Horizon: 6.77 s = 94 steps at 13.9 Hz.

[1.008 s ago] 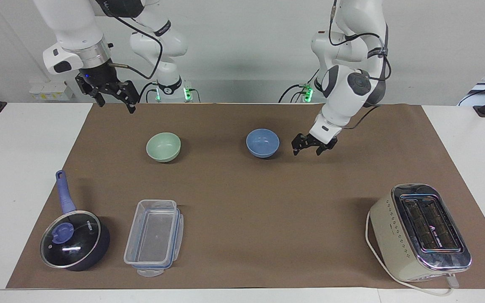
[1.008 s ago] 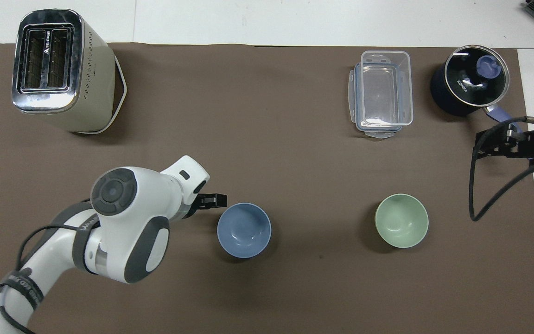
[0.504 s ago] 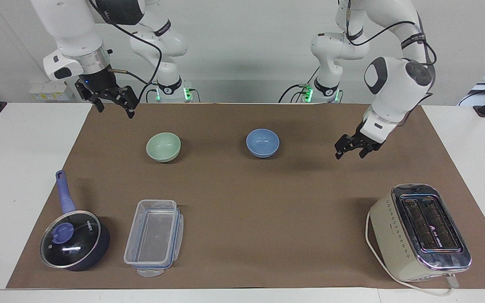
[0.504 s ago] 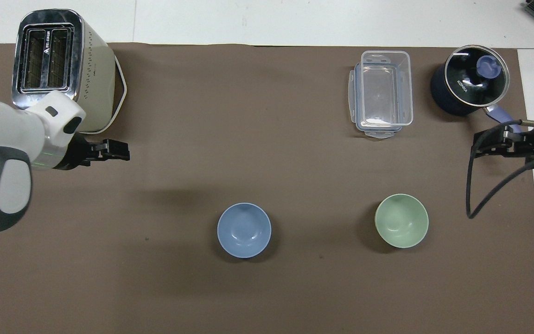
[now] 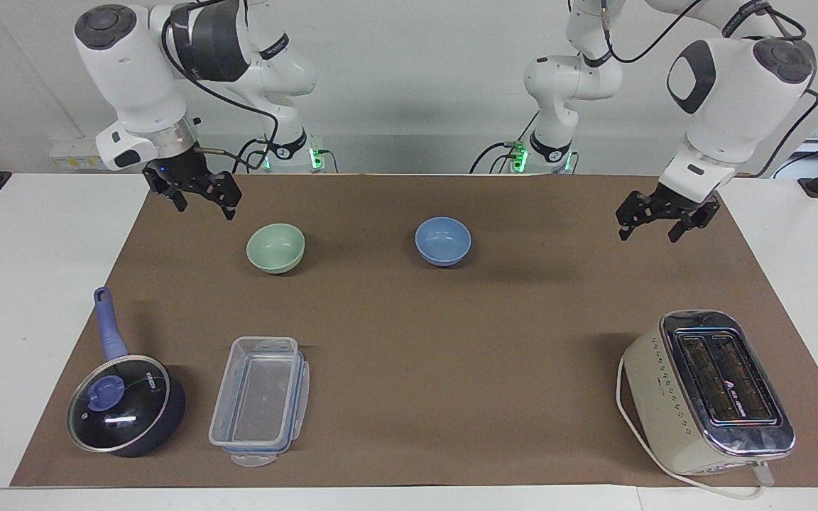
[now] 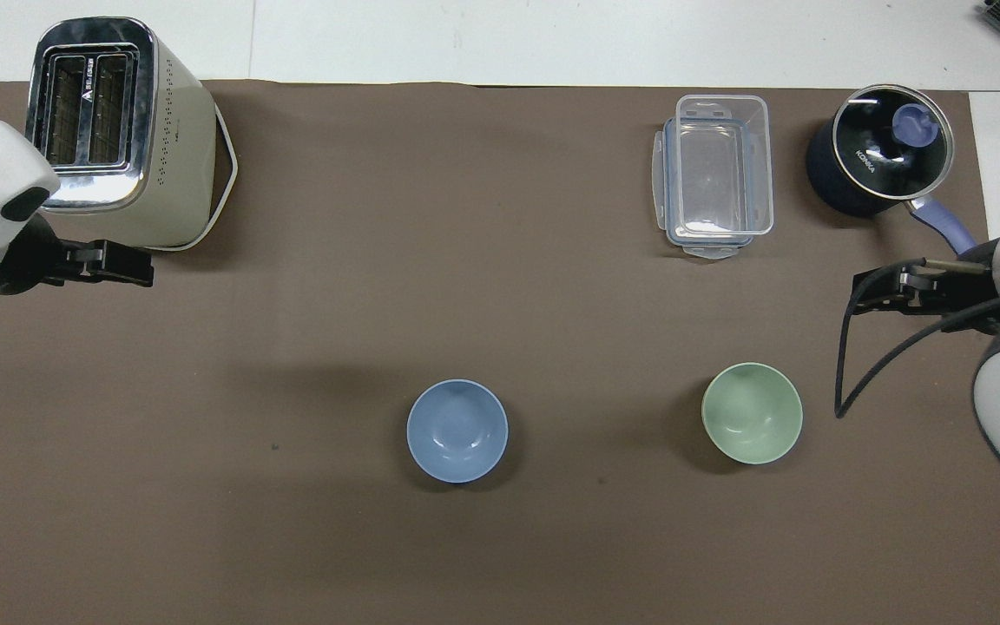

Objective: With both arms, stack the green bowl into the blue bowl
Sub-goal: 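Release the blue bowl and withdraw the left gripper to rest, then reach the right gripper down and grasp the green bowl rim, then carry the green bowl with the right gripper over the blue bowl, then lower the green bowl into the blue bowl and open the right gripper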

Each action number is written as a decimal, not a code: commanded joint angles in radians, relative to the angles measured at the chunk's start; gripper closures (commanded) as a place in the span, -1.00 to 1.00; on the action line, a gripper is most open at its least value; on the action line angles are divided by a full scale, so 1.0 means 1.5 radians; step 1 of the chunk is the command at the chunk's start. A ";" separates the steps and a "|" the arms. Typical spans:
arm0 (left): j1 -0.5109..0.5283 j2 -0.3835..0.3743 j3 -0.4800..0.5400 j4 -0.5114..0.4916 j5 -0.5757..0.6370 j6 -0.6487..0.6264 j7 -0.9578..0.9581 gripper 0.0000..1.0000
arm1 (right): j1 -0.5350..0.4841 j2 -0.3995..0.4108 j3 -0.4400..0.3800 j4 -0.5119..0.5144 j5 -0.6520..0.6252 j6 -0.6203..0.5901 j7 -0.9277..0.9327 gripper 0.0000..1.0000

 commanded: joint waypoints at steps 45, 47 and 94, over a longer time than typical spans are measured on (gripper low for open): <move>0.013 0.005 -0.006 0.067 0.017 -0.078 0.004 -1.00 | 0.277 -0.033 0.030 -0.249 0.183 0.238 0.129 1.00; 0.012 0.005 -0.006 0.067 0.017 -0.078 0.004 -1.00 | 0.309 -0.006 0.030 -0.240 0.187 0.255 0.160 1.00; 0.012 0.005 -0.006 0.067 0.017 -0.079 0.004 -1.00 | 0.352 0.029 0.023 -0.184 0.161 0.253 0.292 -0.09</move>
